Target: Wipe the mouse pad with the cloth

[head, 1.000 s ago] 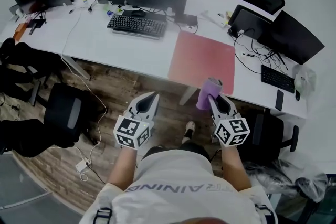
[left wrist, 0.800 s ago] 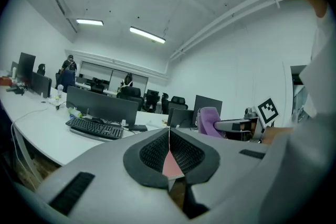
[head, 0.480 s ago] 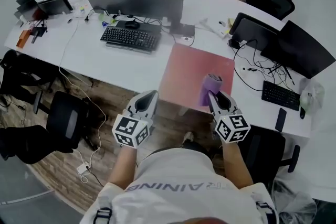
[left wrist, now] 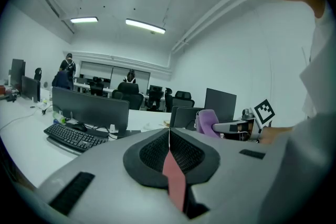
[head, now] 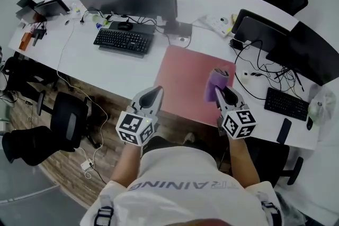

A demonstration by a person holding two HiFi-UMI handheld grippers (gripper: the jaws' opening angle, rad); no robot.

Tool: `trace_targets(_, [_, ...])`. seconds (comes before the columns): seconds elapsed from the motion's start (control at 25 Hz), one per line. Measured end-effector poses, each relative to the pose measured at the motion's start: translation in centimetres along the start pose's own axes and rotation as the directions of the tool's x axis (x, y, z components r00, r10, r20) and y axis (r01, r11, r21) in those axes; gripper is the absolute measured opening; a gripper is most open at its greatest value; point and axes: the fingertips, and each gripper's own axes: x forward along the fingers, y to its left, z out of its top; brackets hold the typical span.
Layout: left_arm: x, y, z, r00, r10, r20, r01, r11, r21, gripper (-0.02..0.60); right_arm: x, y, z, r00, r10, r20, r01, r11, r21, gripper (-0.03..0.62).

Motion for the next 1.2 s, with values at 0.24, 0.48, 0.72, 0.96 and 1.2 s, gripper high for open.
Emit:
trace_targets(0.24, [3.0,2.5,-0.1,1.000,-0.008,-0.016,0.008,1.000,-0.018,0.032,2.6,-1.8,-0.6,0.999,-0.029,-0.034,0.030,0.999,0.028,0.101])
trace_targets(0.48, [5.6,7.5,0.3,0.997,-0.070,-0.018,0.070,0.997,-0.022,0.032,7.5,-1.1,-1.1,0.992,-0.091,-0.082,0.092,0.996,0.001,0.101])
trace_targets(0.72, [6.9,15.0,0.7,0.993,-0.109,-0.036,0.108,0.994,-0.021,0.032,15.1,1.5,-1.8,0.983,-0.117,-0.140,0.119,0.993,0.006,0.101])
trace_targets(0.96, [6.7,21.8,-1.2,0.991,-0.110,-0.074,0.106,0.993,-0.059,0.032,24.2,4.9,-4.6,0.971,-0.084,-0.224,0.091,0.996,0.018,0.101])
trace_targets(1.2, [5.8,25.8,-3.6,0.988,-0.106,-0.109,0.093,0.989,-0.117,0.032,32.9,5.6,-9.5,0.935,-0.084,-0.344,0.108,0.993,0.051,0.101])
